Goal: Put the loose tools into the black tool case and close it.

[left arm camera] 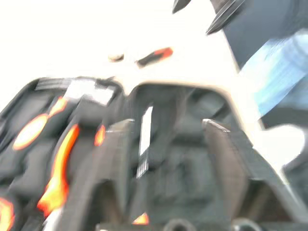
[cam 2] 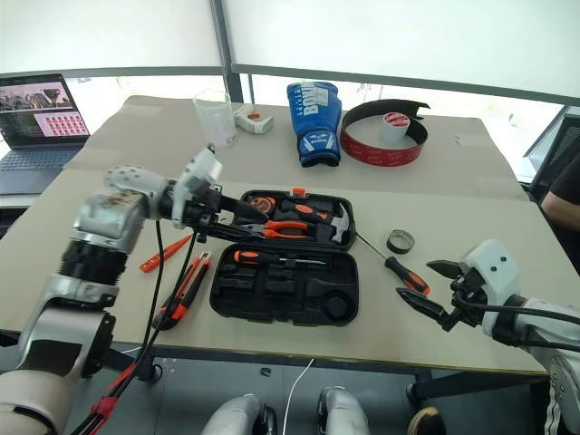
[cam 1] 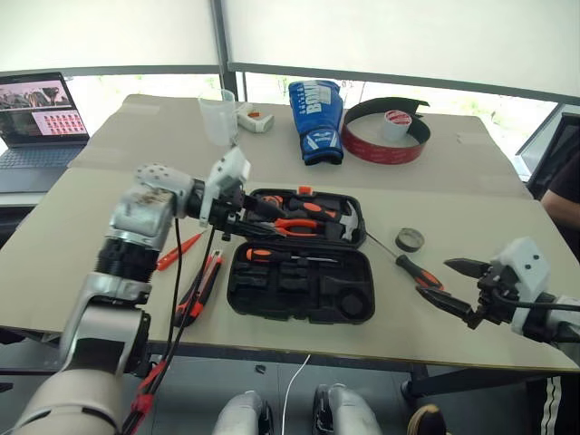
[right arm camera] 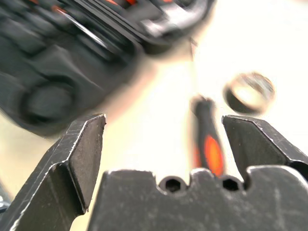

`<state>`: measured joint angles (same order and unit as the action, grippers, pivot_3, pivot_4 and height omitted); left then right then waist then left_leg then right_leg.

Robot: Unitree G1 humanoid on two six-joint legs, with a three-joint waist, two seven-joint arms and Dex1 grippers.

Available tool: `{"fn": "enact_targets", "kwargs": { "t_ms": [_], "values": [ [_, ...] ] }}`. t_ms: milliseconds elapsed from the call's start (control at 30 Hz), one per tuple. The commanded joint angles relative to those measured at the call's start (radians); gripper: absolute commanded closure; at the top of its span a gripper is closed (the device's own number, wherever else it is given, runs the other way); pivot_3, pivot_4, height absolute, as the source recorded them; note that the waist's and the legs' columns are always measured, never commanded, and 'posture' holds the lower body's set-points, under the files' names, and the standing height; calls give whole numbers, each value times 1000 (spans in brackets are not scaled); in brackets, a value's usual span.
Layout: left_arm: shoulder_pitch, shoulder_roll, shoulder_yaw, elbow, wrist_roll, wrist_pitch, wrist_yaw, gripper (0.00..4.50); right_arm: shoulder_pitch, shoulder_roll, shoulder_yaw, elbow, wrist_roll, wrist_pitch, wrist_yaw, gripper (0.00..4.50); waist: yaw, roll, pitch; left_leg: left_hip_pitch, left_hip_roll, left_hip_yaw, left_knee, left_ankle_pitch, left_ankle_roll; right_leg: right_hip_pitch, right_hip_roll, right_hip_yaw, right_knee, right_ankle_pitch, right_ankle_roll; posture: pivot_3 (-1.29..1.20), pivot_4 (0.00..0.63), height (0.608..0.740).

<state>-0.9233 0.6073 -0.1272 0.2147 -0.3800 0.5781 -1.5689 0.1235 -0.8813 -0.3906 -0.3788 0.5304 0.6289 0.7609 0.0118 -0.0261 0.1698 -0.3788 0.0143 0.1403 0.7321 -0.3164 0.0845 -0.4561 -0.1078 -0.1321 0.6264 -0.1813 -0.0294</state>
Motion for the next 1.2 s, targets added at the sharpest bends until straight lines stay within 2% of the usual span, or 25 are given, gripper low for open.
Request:
{"fn": "enact_targets", "kwargs": {
  "t_ms": [33,67,233,267,300,567,633,733,800,900,1133,1167,1200],
  "values": [
    [32,20,23,-200,-120,142,18,405,-66,21,77,122,-78,-80,0,0,-1,0,0,0,0,0,0,0,0,0,0,1,0,0,0,0,150,727],
    [36,19,22,-222,-128,153,33,13,-85,28,94,150,-91,-94,3,0,-1,0,0,1,0,1,0,0,-1,0,0,3,0,0,0,0,150,727],
    [56,19,8,-263,-129,140,88,13,-155,64,138,245,-104,-108,19,0,0,1,0,3,0,2,-1,1,-1,-1,1,6,2,0,0,0,150,727],
    [61,21,4,-265,-127,132,93,0,-163,72,138,259,-102,-110,19,515,-1,1,0,3,0,2,-1,1,-1,-1,1,6,2,0,0,0,150,727],
    [66,24,1,-266,-123,124,98,0,-170,81,136,269,-97,-108,18,658,-1,2,0,4,0,2,-1,1,-2,0,1,6,2,0,0,0,150,727],
    [132,92,-8,-286,-89,46,111,0,-147,86,81,219,-78,-105,25,3489,-1,2,0,4,0,4,-1,1,-2,-1,1,7,2,0,-1,0,150,727],
    [166,129,27,-301,-107,69,125,0,-139,58,33,188,-51,-80,44,3777,-1,3,1,4,0,3,-1,1,-2,-1,1,7,3,0,-1,0,150,727],
    [228,188,73,-337,-126,90,142,0,-136,7,-25,143,-13,-48,83,3971,-2,6,1,4,0,4,-2,1,-2,-1,1,8,3,0,-1,0,150,727],
    [277,227,101,-367,-136,96,150,0,-155,-33,-49,118,30,-15,123,4490,-3,6,1,4,0,4,-2,1,-2,-2,1,8,2,0,-1,0,150,727],
    [313,247,127,-404,-156,110,180,0,-171,-64,-23,110,25,-16,147,4490,0,6,1,5,0,3,-2,1,-2,-1,0,8,2,0,-1,0,150,727],
    [313,260,135,-432,-173,121,217,0,-280,-44,93,212,-24,18,97,4490,3,6,1,4,-1,3,-2,0,-2,-1,-1,7,2,0,-1,0,150,727],
    [312,261,133,-430,-173,118,219,0,-280,-40,99,225,-23,30,95,3919,3,6,1,4,-1,3,-2,0,-2,-1,0,7,2,0,-1,0,150,727],
    [309,260,129,-426,-174,115,221,0,-277,-38,111,238,-30,26,97,3660,3,6,1,4,-1,3,-3,0,-2,-1,0,7,2,-1,-1,0,150,727]
  ]
}}
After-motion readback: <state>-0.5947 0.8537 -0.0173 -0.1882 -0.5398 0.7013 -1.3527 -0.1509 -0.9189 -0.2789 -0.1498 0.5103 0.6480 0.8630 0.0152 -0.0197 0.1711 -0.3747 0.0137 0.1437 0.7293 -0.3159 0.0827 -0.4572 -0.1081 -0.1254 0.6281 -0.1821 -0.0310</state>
